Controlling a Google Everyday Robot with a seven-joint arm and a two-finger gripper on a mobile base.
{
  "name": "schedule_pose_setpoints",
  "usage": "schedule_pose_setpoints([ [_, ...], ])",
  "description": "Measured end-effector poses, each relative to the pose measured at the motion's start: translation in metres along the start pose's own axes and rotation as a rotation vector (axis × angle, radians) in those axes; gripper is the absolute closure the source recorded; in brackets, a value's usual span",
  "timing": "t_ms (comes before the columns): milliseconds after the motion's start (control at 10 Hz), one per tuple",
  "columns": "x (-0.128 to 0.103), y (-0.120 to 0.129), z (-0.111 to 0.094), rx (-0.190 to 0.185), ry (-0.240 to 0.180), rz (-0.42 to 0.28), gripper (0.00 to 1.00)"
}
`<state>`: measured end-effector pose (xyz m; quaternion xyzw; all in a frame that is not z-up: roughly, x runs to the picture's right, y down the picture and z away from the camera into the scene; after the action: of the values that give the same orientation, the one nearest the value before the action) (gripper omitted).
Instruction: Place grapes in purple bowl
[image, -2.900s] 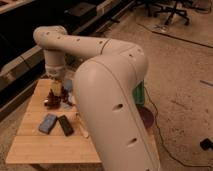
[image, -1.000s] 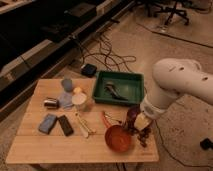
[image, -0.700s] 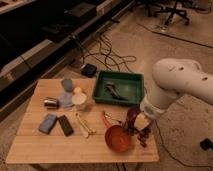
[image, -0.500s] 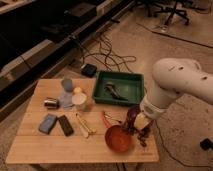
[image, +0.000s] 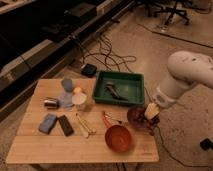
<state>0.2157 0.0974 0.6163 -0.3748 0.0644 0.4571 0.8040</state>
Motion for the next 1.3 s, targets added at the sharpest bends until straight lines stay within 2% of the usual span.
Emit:
schedule_pose_setpoints([
  [100, 0.002, -0.013, 0.000, -0.004, -0.003, 0.025, 1.00],
  [200, 0.006, -0.041, 0.006, -0.028, -0.003, 0.077, 1.00],
  [400, 0.008, -0.066, 0.034, -0.100, 0.014, 0.123, 1.00],
  [600, 0.014, -0.075, 0.058, -0.150, 0.036, 0.145, 1.00],
  [700, 0.012, -0.076, 0.064, -0.160, 0.045, 0.146, 1.00],
  [1100, -0.001, -0.085, 0.062, -0.132, 0.060, 0.152, 1.00],
  [1300, -0.005, -0.093, 0.067, -0.127, 0.072, 0.167, 1.00],
])
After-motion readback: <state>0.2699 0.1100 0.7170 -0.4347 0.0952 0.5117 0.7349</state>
